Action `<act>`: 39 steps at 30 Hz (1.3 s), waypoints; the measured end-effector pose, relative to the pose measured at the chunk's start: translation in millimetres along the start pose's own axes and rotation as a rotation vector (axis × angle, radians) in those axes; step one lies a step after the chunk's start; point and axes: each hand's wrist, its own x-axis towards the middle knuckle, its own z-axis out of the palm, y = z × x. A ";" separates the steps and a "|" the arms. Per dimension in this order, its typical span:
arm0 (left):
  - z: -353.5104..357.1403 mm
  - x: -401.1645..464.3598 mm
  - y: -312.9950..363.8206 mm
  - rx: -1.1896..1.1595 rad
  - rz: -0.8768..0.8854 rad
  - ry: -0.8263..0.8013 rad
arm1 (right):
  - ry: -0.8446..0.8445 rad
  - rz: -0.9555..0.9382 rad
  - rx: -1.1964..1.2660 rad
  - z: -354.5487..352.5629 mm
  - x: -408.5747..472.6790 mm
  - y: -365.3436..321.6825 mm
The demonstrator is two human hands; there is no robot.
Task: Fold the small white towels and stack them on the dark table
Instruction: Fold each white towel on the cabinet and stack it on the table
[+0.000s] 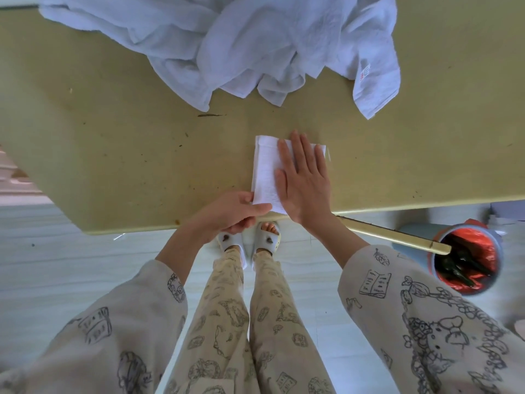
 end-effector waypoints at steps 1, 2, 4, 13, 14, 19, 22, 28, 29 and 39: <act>-0.2 1.4 1.6 0.007 -0.005 -0.027 | 0.001 0.001 0.004 0.0 -0.1 0.2; -0.1 2.9 3.1 0.015 -0.009 -0.041 | 0.001 0.003 0.008 -0.2 -0.2 0.4; -1.3 5.3 4.0 0.047 -0.026 -0.033 | -0.006 0.005 0.010 -0.3 -0.1 -0.1; 8.1 -3.2 -12.9 -0.001 0.038 0.527 | -0.029 0.021 -0.002 -0.9 0.5 -1.8; 13.5 -3.5 -14.3 0.128 0.174 0.734 | -0.028 0.020 -0.002 -0.7 0.5 -1.7; 38.9 30.5 -15.1 0.931 0.783 0.919 | -0.025 0.015 -0.002 0.5 -0.5 -1.3; 34.4 53.6 -15.0 1.057 0.709 0.847 | -0.025 0.006 -0.009 1.4 -1.0 -0.3; 15.9 57.8 -31.2 1.250 0.637 0.821 | -0.062 -0.017 -0.009 1.2 -1.7 1.8; 16.5 58.4 -30.7 1.273 0.620 0.824 | -0.074 -0.009 -0.011 0.2 -0.7 1.5; 4.7 35.2 -21.1 1.073 0.641 0.710 | -0.105 0.102 0.004 -31.7 9.9 -4.8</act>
